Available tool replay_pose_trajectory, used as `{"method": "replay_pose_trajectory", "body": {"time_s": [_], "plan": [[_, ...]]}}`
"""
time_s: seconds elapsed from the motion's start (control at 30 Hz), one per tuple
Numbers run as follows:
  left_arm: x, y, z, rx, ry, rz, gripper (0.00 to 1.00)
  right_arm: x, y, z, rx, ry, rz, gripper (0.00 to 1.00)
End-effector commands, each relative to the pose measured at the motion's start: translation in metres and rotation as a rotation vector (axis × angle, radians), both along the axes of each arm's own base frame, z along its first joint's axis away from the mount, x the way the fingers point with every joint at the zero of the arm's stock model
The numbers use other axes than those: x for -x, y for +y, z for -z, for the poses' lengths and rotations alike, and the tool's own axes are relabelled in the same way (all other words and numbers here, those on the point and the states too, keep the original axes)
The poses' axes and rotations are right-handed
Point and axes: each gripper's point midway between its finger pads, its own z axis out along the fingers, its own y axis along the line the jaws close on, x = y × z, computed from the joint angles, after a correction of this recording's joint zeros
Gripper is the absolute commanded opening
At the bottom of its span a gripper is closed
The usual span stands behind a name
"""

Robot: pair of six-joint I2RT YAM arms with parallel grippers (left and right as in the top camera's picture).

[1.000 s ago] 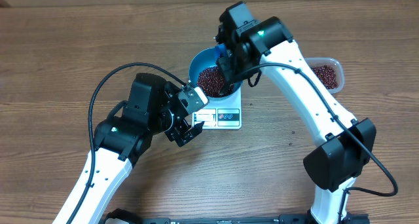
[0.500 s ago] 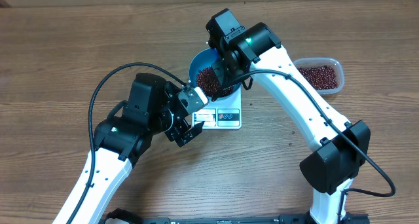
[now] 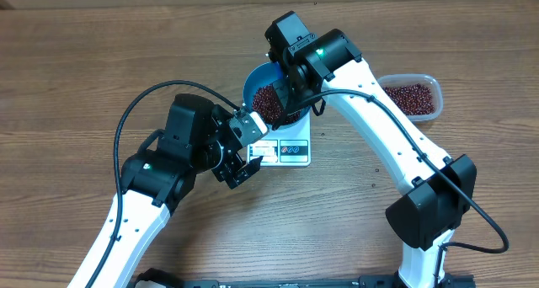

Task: Scoop item into bowl and weigh 150g on scale
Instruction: 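Tilt the scoop with the right gripper to pour beans into the bowl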

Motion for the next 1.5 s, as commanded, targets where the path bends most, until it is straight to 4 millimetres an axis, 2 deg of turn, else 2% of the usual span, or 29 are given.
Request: {"method": "replay_pose_trajectory", "body": {"time_s": [0.0, 1.1, 1.47], "plan": [[-0.0045, -0.0015, -0.0107, 0.023, -0.012, -0.012, 1.0, -0.0054, 0.0038, -0.0097, -0.024, -0.025, 0.005, 0.04], [-0.0045, -0.0015, -0.0107, 0.023, -0.012, -0.012, 0.99, -0.0056, 0.0035, -0.0099, -0.023, -0.027, 0.004, 0.04], [-0.0045, -0.0016, -0.0105, 0.023, -0.012, -0.012, 0.99, -0.0088, -0.0037, -0.0102, 0.017, -0.047, 0.016, 0.04]]}}
